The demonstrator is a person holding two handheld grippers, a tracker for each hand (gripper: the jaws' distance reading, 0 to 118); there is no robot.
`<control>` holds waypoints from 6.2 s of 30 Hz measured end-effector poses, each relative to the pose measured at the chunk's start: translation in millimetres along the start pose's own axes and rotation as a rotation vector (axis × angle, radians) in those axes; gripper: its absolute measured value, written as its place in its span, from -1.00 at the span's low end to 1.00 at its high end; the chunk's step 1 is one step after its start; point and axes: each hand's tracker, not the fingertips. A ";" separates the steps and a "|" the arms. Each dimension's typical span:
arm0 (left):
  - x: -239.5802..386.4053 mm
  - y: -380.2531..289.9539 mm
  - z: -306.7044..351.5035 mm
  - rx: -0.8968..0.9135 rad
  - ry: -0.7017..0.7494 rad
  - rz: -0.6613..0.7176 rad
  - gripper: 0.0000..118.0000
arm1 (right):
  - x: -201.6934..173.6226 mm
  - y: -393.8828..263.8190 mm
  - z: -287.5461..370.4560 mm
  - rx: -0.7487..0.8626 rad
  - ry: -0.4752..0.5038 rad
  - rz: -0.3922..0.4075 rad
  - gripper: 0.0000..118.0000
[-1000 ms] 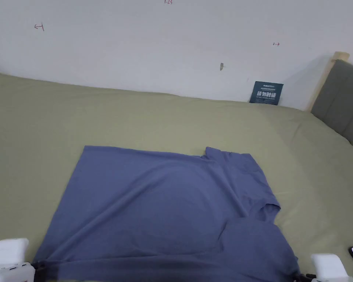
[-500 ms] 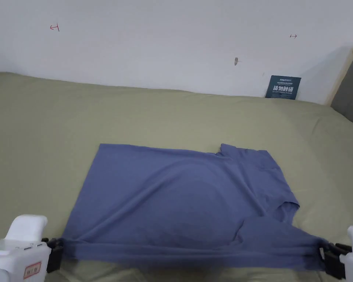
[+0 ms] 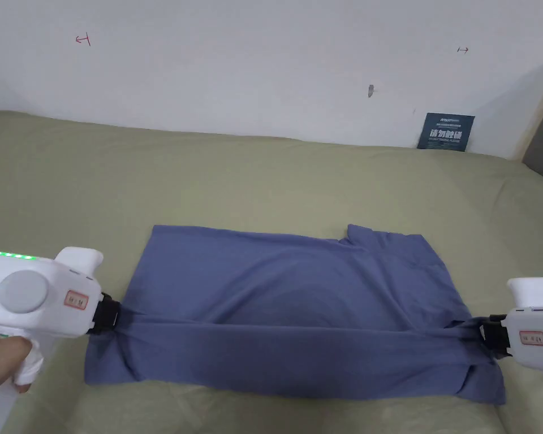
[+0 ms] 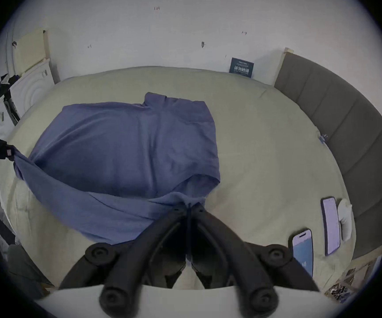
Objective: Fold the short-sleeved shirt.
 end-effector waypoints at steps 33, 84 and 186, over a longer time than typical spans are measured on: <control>60.6 -154.6 43.8 0.361 0.155 0.179 -1.00 | -102.3 -138.4 82.0 0.222 -0.040 -0.160 -0.98; 2.3 -80.0 -31.4 0.184 0.046 0.062 -0.95 | 17.0 -95.5 9.6 0.099 0.016 -0.268 -0.86; -8.0 77.8 -122.4 -0.197 0.168 0.161 -0.63 | -171.5 -87.3 111.8 0.152 0.143 -0.080 -0.97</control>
